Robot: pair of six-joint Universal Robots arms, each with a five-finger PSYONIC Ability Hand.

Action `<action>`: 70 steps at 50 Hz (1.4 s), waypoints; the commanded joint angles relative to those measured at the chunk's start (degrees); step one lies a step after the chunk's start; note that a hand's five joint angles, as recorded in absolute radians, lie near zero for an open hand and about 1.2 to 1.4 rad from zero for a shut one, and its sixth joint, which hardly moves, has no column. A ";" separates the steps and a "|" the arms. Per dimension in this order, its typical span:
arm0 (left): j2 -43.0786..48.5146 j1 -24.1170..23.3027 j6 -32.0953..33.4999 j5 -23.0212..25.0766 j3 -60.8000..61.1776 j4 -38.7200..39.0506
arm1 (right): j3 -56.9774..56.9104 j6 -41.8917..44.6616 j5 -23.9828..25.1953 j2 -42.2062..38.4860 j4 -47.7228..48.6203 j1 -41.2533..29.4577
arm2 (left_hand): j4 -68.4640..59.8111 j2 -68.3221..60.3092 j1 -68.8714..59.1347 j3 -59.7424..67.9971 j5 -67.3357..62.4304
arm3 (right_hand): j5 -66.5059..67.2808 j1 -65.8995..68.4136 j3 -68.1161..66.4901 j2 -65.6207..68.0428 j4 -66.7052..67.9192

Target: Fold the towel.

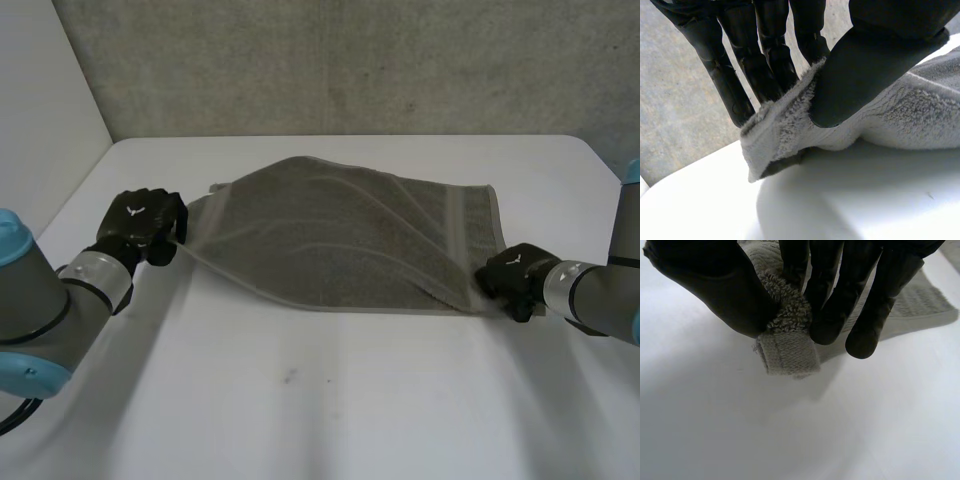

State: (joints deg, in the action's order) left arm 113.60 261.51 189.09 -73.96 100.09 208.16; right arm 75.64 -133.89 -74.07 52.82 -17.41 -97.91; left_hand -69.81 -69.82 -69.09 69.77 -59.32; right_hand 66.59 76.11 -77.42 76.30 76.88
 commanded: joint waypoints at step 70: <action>11.64 -4.96 11.74 -0.22 -22.13 -13.74 | -22.99 -1.46 0.42 -5.10 -14.59 5.81 | -10.19 -10.18 -10.91 10.23 -10.68 | 3.41 3.89 -2.58 3.70 3.12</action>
State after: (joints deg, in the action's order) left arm 116.93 257.92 200.81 -71.46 89.19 194.69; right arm 64.96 -129.46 -72.26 56.27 -31.94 -88.85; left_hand -69.82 -69.82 -69.12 69.78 -59.32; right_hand 66.71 76.48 -77.20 76.53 77.36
